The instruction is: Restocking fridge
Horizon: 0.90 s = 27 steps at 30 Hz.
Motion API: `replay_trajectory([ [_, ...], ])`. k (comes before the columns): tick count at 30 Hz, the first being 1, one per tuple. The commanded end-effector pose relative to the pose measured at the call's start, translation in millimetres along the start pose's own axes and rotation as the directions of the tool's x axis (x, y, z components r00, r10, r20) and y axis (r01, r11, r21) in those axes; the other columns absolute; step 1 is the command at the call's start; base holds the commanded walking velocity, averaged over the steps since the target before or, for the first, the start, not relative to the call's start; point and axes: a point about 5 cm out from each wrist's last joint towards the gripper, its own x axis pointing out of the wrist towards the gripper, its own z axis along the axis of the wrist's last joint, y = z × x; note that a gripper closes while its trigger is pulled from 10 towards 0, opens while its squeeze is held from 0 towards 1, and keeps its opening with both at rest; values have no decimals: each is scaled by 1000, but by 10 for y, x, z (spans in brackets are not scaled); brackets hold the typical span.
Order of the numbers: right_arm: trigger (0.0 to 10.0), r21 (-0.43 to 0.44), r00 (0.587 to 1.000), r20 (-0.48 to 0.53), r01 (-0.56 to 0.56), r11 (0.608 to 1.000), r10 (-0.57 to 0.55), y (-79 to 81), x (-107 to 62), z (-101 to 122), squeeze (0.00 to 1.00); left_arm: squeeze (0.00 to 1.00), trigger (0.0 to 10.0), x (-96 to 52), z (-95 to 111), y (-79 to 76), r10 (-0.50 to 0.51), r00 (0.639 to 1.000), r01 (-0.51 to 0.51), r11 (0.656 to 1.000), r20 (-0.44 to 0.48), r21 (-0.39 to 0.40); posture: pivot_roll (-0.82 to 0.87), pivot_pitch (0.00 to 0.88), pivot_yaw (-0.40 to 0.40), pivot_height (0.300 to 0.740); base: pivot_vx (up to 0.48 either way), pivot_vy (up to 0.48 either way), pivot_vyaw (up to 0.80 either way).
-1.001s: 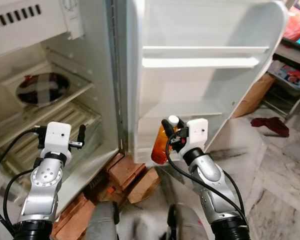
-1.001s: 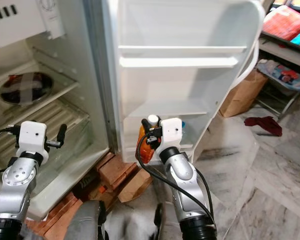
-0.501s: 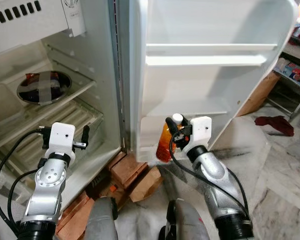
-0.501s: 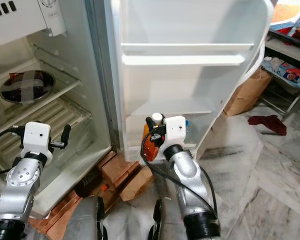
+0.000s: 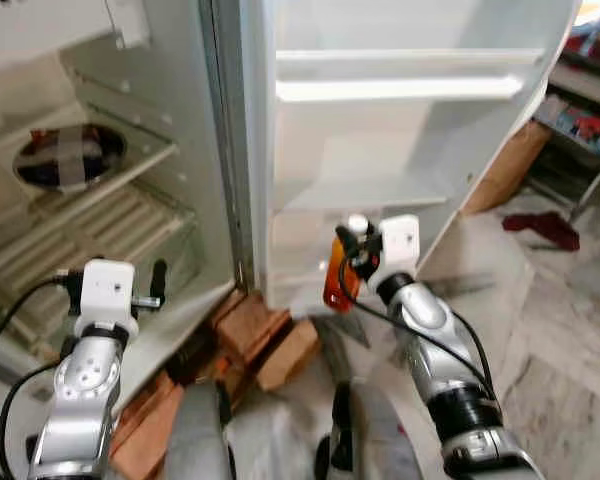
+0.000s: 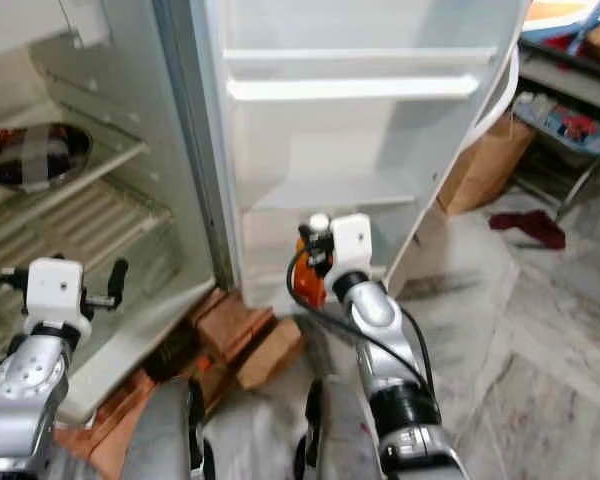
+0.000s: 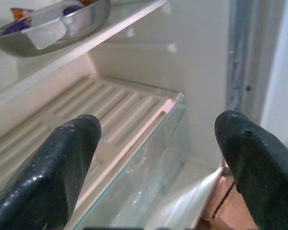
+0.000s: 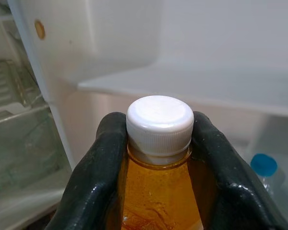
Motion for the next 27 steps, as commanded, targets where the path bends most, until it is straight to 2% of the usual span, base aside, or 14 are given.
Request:
replay_trajectory([
  [1, 10000, -10, 999, 52, 8, 1000, -7, -37, 39, 101, 0, 0, 10000, -29, 26, 39, -11, 1000, 11, 1000, 6, 5, 102, 148, -48, 605, 0, 0, 0],
  [7, 10000, -6, 997, 73, 1, 1000, -1, 15, -16, 101, 0, 0, 10000, -27, 48, 55, -13, 1000, 13, 1000, 12, 6, 97, 147, -44, 605, 0, 0, 0],
  [10, 10000, 6, 995, 96, 5, 1000, -6, 55, -126, 116, 0, 0, 10000, -41, 50, 28, -3, 1000, 3, 1000, 10, -14, 85, 139, -57, 605, 0, 0, 0],
  [16, 10000, 5, 996, 87, -13, 1000, 13, 129, -242, 59, 0, 0, 10000, -96, 10, -47, -7, 1000, 7, 999, -1, -39, 69, 129, -72, 605, 0, 0, 0],
  [23, 10000, -2, 997, 82, -10, 1000, 11, 111, -242, 85, 0, 0, 10000, -65, 18, -71, -8, 1000, 8, 999, 2, -47, 57, 124, -80, 605, 0, 0, 0],
  [27, 10000, -10, 997, 81, -15, 1000, 15, 115, -245, 101, 0, 0, 10000, -51, 20, -75, -7, 1000, 7, 999, 4, -51, 52, 119, -83, 605, 301, 0, 0],
])
